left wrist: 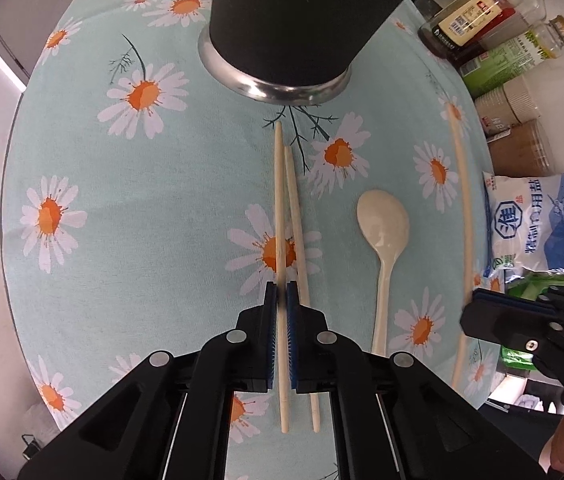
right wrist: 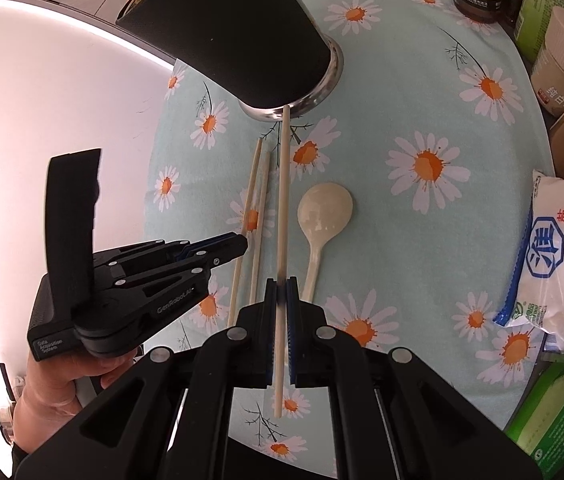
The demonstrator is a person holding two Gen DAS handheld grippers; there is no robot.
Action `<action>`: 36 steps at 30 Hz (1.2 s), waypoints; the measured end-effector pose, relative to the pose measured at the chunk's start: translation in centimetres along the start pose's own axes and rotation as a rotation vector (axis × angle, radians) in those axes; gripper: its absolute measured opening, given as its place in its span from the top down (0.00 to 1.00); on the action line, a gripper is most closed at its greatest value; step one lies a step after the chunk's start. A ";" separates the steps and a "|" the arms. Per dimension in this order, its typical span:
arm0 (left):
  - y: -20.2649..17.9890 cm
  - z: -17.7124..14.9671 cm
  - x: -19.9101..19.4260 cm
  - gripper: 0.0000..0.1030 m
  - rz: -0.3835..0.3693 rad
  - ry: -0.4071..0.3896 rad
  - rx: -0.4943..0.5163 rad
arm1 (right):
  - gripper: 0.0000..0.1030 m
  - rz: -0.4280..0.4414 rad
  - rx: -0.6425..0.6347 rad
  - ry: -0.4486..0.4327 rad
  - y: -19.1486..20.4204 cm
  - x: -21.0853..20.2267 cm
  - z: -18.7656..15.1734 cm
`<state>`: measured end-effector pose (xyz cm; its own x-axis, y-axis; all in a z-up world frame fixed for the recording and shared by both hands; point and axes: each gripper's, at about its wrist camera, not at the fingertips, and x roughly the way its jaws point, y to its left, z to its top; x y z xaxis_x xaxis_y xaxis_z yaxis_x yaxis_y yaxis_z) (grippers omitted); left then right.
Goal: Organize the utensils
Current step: 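Lift both chopsticks upright and carry them over the black holder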
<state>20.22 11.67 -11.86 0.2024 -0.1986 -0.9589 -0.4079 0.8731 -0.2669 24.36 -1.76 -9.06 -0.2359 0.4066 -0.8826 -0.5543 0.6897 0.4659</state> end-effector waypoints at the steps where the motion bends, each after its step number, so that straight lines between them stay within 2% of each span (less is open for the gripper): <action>1: 0.3 -0.2 -0.4 0.96 -0.014 -0.006 0.001 | 0.95 0.001 0.004 0.002 0.3 0.2 -0.1; 9: 1.8 -1.6 -4.6 0.96 -0.118 -0.082 0.047 | 0.94 0.002 -0.016 -0.039 3.6 0.8 -0.4; 17: 4.2 -3.1 -9.2 0.96 -0.211 -0.182 0.040 | 0.94 0.036 -0.122 -0.112 7.2 0.1 -0.6; 21: 4.6 -3.1 -10.9 0.96 -0.234 -0.230 0.046 | 0.94 0.069 -0.166 -0.166 8.5 -1.0 -0.4; 29: 3.8 -1.3 -15.0 0.96 -0.316 -0.369 0.118 | 0.94 0.113 -0.245 -0.340 9.0 -5.1 0.6; 32: 3.3 -0.1 -15.9 0.96 -0.349 -0.389 0.128 | 0.94 0.130 -0.259 -0.412 9.2 -6.7 1.9; 36: 2.2 1.8 -17.5 0.96 -0.348 -0.457 0.162 | 0.94 0.112 -0.294 -0.516 10.0 -8.7 3.3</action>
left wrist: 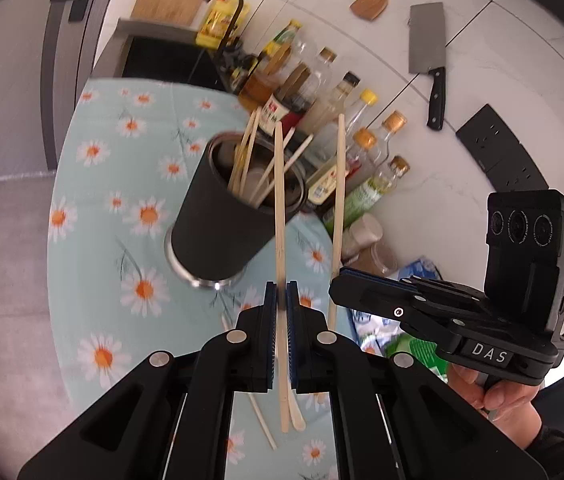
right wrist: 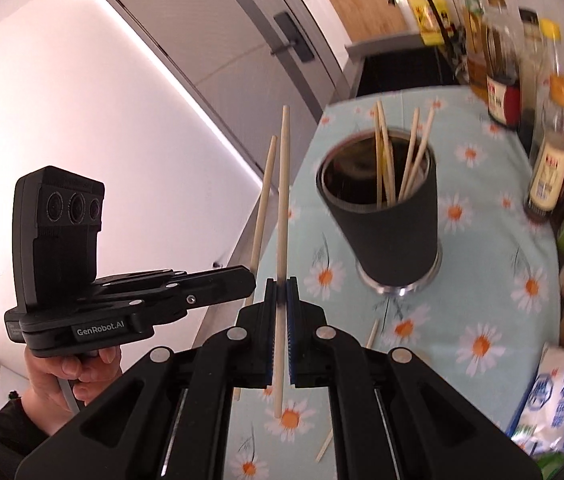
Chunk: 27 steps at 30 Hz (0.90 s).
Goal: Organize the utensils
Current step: 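Lift both chopsticks upright and carry them over the black holder, then lower both chopsticks into the holder and open both tools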
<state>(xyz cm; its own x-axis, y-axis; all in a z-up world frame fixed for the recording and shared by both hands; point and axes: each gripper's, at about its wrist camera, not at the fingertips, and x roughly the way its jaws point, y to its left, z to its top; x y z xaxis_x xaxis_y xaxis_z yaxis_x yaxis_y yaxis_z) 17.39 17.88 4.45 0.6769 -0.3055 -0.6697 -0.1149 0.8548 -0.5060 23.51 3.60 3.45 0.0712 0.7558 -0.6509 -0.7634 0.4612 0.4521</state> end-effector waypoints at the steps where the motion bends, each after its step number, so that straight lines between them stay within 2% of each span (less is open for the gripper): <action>1: -0.2 0.6 -0.1 0.96 -0.001 -0.016 0.009 | 0.94 -0.009 -0.014 -0.031 0.0 -0.2 0.7; 10: -1.6 5.6 -0.7 0.96 0.011 -0.214 0.115 | 0.94 -0.049 -0.035 -0.213 0.0 -1.4 5.9; 14: -2.0 7.4 -1.1 0.96 0.018 -0.309 0.155 | 0.94 -0.003 0.004 -0.270 -0.6 -1.7 7.6; 16: -2.0 8.2 -1.4 0.96 0.019 -0.363 0.168 | 0.94 -0.024 -0.010 -0.292 -0.6 -1.8 8.4; 23: -2.0 9.9 -0.4 0.96 0.047 -0.452 0.228 | 0.94 -0.098 -0.059 -0.372 -1.2 -1.3 10.0; 27: -2.0 9.7 0.9 0.96 0.060 -0.498 0.267 | 0.94 -0.129 -0.065 -0.403 -2.3 -0.2 9.7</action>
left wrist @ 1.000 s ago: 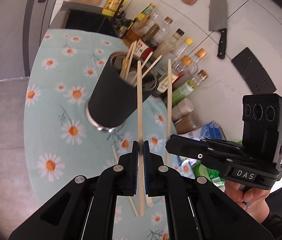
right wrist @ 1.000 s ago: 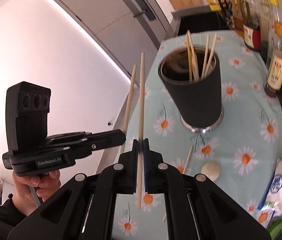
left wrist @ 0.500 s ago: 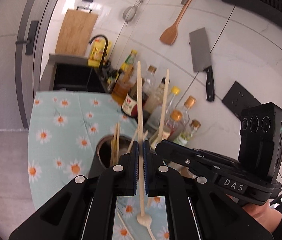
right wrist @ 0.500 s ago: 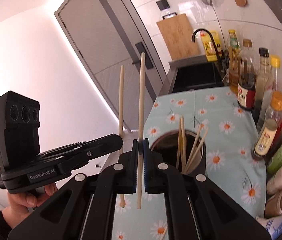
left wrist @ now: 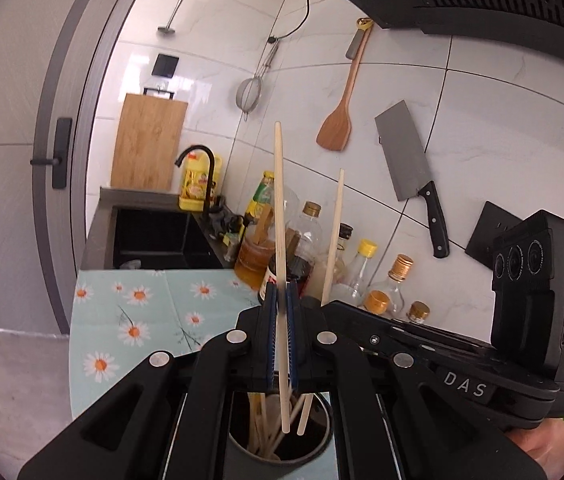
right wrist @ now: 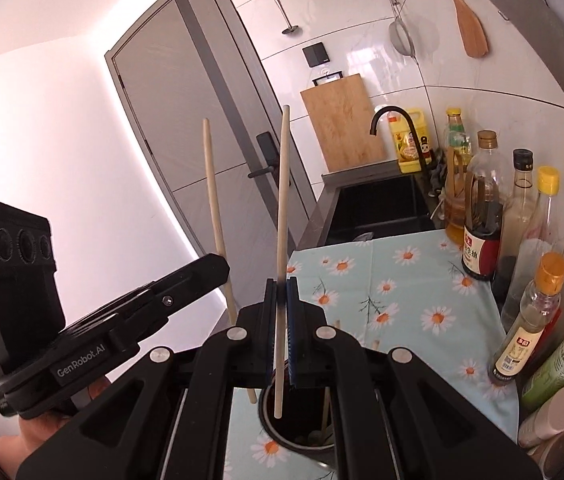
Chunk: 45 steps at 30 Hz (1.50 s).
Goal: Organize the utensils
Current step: 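Lower both chopsticks into the holder and open both tools, then withdraw both open tools from the holder toward the cloth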
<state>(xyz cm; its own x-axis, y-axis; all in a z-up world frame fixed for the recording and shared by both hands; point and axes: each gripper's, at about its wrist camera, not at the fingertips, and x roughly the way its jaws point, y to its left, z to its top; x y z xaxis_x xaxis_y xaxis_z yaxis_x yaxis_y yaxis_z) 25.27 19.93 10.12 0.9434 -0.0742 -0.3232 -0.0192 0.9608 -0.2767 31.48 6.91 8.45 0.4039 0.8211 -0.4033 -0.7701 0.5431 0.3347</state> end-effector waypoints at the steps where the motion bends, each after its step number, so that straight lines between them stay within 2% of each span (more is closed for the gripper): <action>1: 0.1 -0.4 0.3 0.96 -0.008 0.002 -0.006 | 0.94 -0.012 0.001 -0.002 -0.3 0.3 -0.4; 8: 0.9 -3.6 2.5 0.96 0.000 0.055 -0.026 | 0.94 -0.063 -0.009 -0.011 -1.4 1.4 -2.4; 13: 1.4 -4.7 2.8 0.95 -0.009 0.085 -0.048 | 0.93 -0.076 -0.022 -0.011 -1.4 1.4 -2.9; 16: 1.6 -4.8 2.7 0.95 -0.023 0.126 -0.064 | 0.78 -0.080 -0.022 -0.010 -1.3 1.1 -3.0; 17: 1.7 -4.8 2.6 0.95 -0.023 0.129 -0.067 | 0.77 -0.081 -0.017 -0.013 -1.2 0.9 -3.0; 21: 1.9 -4.5 1.6 0.82 -0.026 0.130 -0.081 | 0.76 -0.090 -0.005 -0.024 -0.9 -0.1 -3.0; 30: 0.6 -3.8 -1.7 0.82 -0.038 0.116 -0.061 | 0.76 -0.081 -0.014 -0.028 0.3 -3.6 -3.1; 33: -0.1 -3.8 -3.1 0.82 -0.053 0.121 -0.057 | 0.73 -0.087 -0.017 -0.028 0.7 -5.5 -3.5; 43: -2.3 -5.1 -7.3 0.82 -0.083 0.193 -0.033 | 0.73 -0.055 0.043 0.016 0.9 -10.3 -5.5; 45: -2.7 -5.6 -8.2 0.82 -0.085 0.206 -0.028 | 0.70 -0.052 0.042 0.038 1.1 -11.0 -6.1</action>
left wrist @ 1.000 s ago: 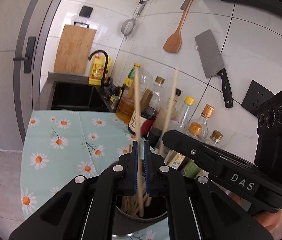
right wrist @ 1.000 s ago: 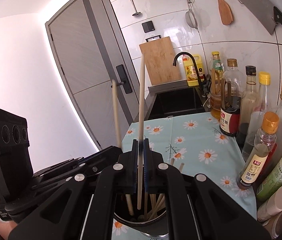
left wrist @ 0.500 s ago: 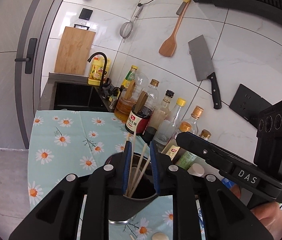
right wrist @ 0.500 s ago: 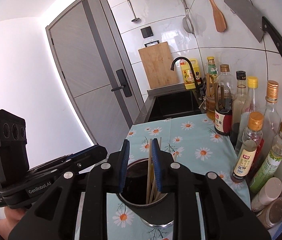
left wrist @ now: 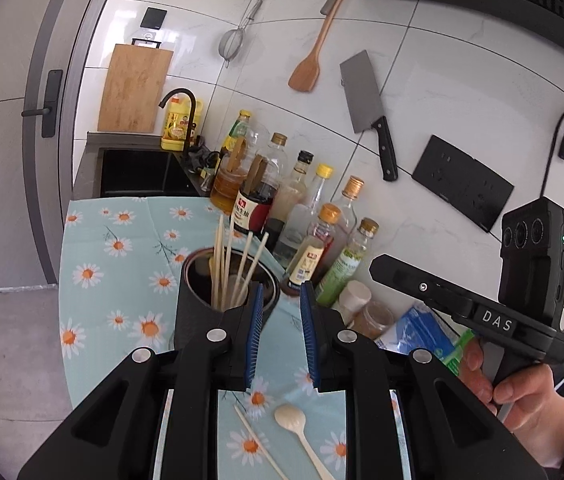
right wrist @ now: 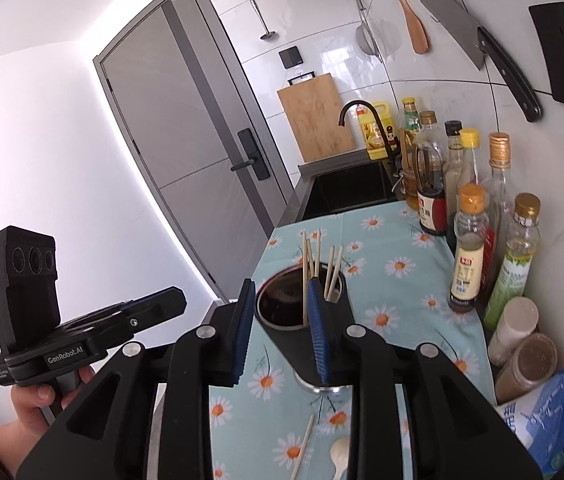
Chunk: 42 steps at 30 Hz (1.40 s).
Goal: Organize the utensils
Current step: 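Withdraw both open tools from the holder toward the cloth, then lower the right tool onto the cream spoon handle and close on it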
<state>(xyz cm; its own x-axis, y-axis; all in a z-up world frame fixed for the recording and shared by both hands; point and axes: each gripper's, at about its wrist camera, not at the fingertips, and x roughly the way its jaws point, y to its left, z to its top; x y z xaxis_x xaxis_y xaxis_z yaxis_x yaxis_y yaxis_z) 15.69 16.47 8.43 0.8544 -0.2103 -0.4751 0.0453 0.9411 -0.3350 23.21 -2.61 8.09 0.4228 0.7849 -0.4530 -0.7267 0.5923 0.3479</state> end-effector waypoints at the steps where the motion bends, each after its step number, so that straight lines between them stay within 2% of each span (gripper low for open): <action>1: -0.1 -0.2 -0.2 0.82 0.000 0.005 0.002 | 0.68 0.001 0.002 0.018 0.0 -0.3 -0.5; 6: -0.5 -2.2 -1.6 0.82 0.003 0.048 0.010 | 0.67 0.009 0.008 0.112 0.1 -0.5 -2.6; 13: 0.7 -5.8 -1.9 0.82 0.030 0.135 -0.037 | 0.66 -0.013 0.054 0.250 -1.2 0.3 -5.9; 23: 3.0 -12.1 -0.8 0.82 0.043 0.267 -0.162 | 0.63 -0.033 0.190 0.557 -4.5 4.6 -10.9; 25: 3.3 -13.1 -0.7 0.82 0.034 0.281 -0.193 | 0.63 -0.040 0.185 0.602 -5.0 5.6 -11.8; 35: 4.6 -16.8 -0.5 0.82 0.033 0.321 -0.303 | 0.63 -0.035 0.200 0.739 -7.0 9.4 -15.0; 42: 4.9 -17.6 -0.6 0.82 0.039 0.322 -0.328 | 0.63 -0.033 0.158 0.773 -6.6 11.0 -15.8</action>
<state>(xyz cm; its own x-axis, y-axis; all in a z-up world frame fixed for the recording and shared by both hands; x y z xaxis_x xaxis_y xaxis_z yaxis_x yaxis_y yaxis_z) 6.24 16.59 -7.27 0.6453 -0.2971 -0.7038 -0.1942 0.8272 -0.5272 24.09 -0.78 -12.15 -0.0956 0.4517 -0.8870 -0.6104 0.6773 0.4107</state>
